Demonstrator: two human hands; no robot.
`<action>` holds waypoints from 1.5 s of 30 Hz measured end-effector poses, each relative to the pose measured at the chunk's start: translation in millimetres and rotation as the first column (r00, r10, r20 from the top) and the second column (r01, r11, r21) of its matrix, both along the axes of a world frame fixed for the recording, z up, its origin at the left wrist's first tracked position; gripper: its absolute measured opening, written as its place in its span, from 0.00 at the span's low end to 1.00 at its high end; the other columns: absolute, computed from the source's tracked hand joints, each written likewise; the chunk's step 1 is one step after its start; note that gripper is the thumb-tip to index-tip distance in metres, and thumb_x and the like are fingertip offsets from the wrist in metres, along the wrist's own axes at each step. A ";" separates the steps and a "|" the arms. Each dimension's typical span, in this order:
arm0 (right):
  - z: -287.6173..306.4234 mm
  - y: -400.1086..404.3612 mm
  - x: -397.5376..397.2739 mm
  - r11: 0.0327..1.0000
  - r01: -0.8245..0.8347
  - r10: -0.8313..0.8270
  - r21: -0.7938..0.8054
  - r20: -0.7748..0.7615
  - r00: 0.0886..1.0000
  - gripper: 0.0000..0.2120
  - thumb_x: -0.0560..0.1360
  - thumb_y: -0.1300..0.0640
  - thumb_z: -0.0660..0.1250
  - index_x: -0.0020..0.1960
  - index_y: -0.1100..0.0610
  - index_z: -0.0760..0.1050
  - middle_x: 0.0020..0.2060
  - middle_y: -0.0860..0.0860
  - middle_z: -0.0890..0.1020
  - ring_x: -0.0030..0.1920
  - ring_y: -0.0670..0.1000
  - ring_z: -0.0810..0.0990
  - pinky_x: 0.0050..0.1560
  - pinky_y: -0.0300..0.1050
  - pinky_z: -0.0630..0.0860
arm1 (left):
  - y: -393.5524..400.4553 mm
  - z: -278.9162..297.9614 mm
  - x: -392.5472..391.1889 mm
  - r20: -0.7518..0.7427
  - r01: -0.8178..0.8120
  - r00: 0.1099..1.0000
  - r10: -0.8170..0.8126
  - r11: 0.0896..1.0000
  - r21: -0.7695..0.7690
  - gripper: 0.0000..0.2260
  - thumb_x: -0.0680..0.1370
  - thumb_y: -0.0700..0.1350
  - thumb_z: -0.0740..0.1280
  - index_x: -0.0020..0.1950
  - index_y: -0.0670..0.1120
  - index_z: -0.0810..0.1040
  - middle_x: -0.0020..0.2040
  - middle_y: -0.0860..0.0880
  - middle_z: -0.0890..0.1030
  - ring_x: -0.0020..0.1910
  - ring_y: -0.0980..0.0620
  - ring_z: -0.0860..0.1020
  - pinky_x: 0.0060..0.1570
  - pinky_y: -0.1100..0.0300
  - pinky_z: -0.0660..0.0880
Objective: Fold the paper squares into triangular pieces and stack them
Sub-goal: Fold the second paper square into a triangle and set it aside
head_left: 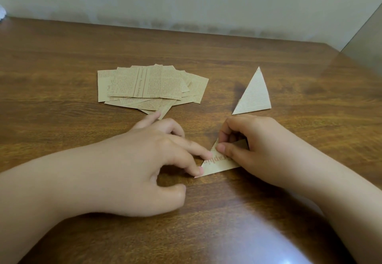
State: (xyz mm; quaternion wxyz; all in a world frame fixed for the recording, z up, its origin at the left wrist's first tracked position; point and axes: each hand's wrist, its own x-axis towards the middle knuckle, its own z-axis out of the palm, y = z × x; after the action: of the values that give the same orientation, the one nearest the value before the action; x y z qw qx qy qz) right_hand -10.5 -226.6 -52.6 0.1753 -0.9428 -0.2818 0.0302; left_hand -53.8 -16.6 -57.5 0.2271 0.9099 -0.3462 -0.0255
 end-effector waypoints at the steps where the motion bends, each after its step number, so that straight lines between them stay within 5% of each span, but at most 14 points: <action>1: 0.3 0.5 -0.3 1.000 0.009 -0.009 0.006 -0.007 1.000 0.06 0.73 0.47 0.66 0.39 0.44 0.70 0.35 0.39 0.75 0.40 0.36 0.72 0.39 0.29 0.67 | 6.5 -6.9 0.2 -0.006 -0.029 1.000 0.028 0.999 -0.023 0.19 0.64 0.58 0.59 0.53 0.65 0.79 0.59 0.79 0.69 0.59 0.68 0.65 0.70 0.52 0.45; 5: 0.1 5.0 -3.7 0.998 0.055 -0.055 0.038 0.005 0.998 0.10 0.69 0.41 0.65 0.40 0.47 0.72 0.34 0.41 0.75 0.37 0.39 0.73 0.36 0.35 0.68 | 2.1 -2.7 -2.0 -0.005 -0.025 1.000 0.025 0.999 -0.022 0.18 0.65 0.57 0.61 0.53 0.64 0.79 0.60 0.77 0.70 0.57 0.67 0.66 0.69 0.48 0.47; 16: -2.6 13.7 -3.5 0.985 0.164 -0.163 0.056 -0.027 0.986 0.10 0.72 0.49 0.67 0.35 0.48 0.69 0.32 0.43 0.72 0.34 0.41 0.71 0.34 0.36 0.67 | 1.5 -6.0 -4.0 0.095 0.041 0.995 -0.039 0.999 -0.021 0.16 0.66 0.54 0.61 0.50 0.59 0.82 0.58 0.69 0.77 0.55 0.68 0.69 0.68 0.39 0.55; 21: -4.0 -0.3 -15.5 0.975 0.203 -0.212 0.085 0.103 0.972 0.08 0.69 0.45 0.67 0.44 0.44 0.70 0.41 0.40 0.70 0.44 0.42 0.68 0.42 0.30 0.65 | -0.6 -4.4 -6.5 0.155 0.057 0.986 -0.064 0.997 0.046 0.16 0.68 0.58 0.61 0.51 0.59 0.82 0.57 0.67 0.78 0.53 0.66 0.69 0.66 0.37 0.58; 28: -13.5 2.8 -43.6 0.986 0.153 -0.163 0.071 0.152 0.975 0.11 0.66 0.39 0.57 0.37 0.44 0.71 0.34 0.41 0.73 0.41 0.45 0.72 0.44 0.45 0.68 | -5.7 -6.4 -10.5 0.207 0.087 0.973 -0.107 0.991 0.102 0.19 0.68 0.60 0.60 0.56 0.61 0.80 0.57 0.63 0.78 0.54 0.63 0.71 0.64 0.35 0.59; 33: -13.0 5.3 -41.8 0.980 0.156 -0.168 0.124 0.091 0.982 0.07 0.67 0.42 0.62 0.35 0.44 0.71 0.33 0.40 0.72 0.40 0.42 0.71 0.45 0.45 0.69 | -1.5 -7.9 -8.8 0.154 0.062 0.985 -0.076 0.993 0.096 0.19 0.69 0.61 0.60 0.59 0.65 0.77 0.63 0.66 0.73 0.67 0.64 0.64 0.69 0.37 0.49; 38: -4.2 -8.1 -37.0 0.959 0.247 -0.250 0.136 0.000 0.968 0.06 0.68 0.49 0.67 0.34 0.49 0.74 0.34 0.42 0.75 0.43 0.42 0.73 0.52 0.45 0.69 | -0.4 -6.8 -6.1 0.011 0.001 1.000 -0.002 0.998 0.059 0.20 0.67 0.65 0.58 0.59 0.73 0.72 0.67 0.76 0.62 0.71 0.73 0.49 0.69 0.58 0.29; 45: 2.5 -24.4 -26.4 0.920 0.375 -0.368 0.109 -0.077 0.926 0.08 0.70 0.52 0.68 0.34 0.51 0.75 0.33 0.47 0.77 0.41 0.44 0.72 0.50 0.44 0.67 | 0.1 -4.6 -2.2 -0.153 0.000 0.988 0.013 0.997 0.079 0.21 0.64 0.68 0.53 0.56 0.77 0.70 0.66 0.80 0.53 0.68 0.76 0.39 0.64 0.55 0.20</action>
State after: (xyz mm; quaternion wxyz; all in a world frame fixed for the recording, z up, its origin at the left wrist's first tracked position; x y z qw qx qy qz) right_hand -36.9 -250.9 -50.1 0.2429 -0.9655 -0.0940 0.0052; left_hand -56.0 -16.5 -62.1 0.2168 0.9147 -0.3235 -0.1082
